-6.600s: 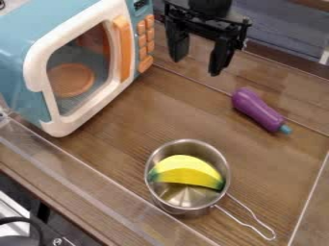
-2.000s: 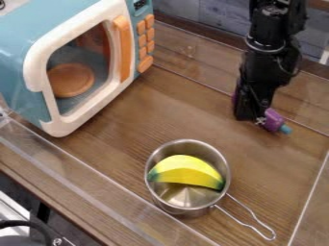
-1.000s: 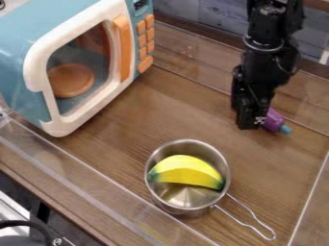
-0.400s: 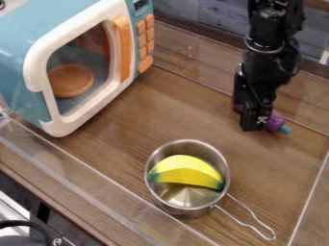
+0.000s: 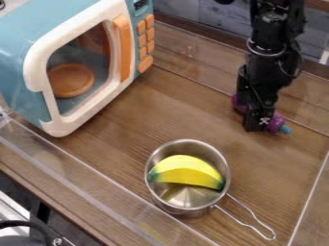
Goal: Put the eggplant in the silver pot
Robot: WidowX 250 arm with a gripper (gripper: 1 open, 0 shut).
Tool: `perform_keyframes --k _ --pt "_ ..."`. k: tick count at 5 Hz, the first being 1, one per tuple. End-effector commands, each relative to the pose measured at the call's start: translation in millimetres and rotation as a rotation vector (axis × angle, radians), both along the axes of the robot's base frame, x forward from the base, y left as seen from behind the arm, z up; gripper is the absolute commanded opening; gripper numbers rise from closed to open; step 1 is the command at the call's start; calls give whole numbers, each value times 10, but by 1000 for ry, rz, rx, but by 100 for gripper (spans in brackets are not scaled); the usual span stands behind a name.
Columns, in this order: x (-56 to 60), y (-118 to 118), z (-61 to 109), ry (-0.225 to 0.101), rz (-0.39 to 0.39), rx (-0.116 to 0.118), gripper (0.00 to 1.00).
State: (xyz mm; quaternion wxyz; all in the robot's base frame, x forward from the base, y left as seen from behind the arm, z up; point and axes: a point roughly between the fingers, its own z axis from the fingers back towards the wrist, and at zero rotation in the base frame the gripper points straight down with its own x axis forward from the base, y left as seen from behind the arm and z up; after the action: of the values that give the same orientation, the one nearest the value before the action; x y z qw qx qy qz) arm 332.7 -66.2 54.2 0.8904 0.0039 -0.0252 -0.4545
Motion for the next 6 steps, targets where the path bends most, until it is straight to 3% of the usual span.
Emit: perform_keyframes --k 1,3,4,6 --pt "137 -27 130 -67 1 -13 100" --pt "204 -47 52 -77 6 -17 100" --pt "215 -43 35 -77 14 -18 0" --pt "163 1 142 -64 44 -8 0"
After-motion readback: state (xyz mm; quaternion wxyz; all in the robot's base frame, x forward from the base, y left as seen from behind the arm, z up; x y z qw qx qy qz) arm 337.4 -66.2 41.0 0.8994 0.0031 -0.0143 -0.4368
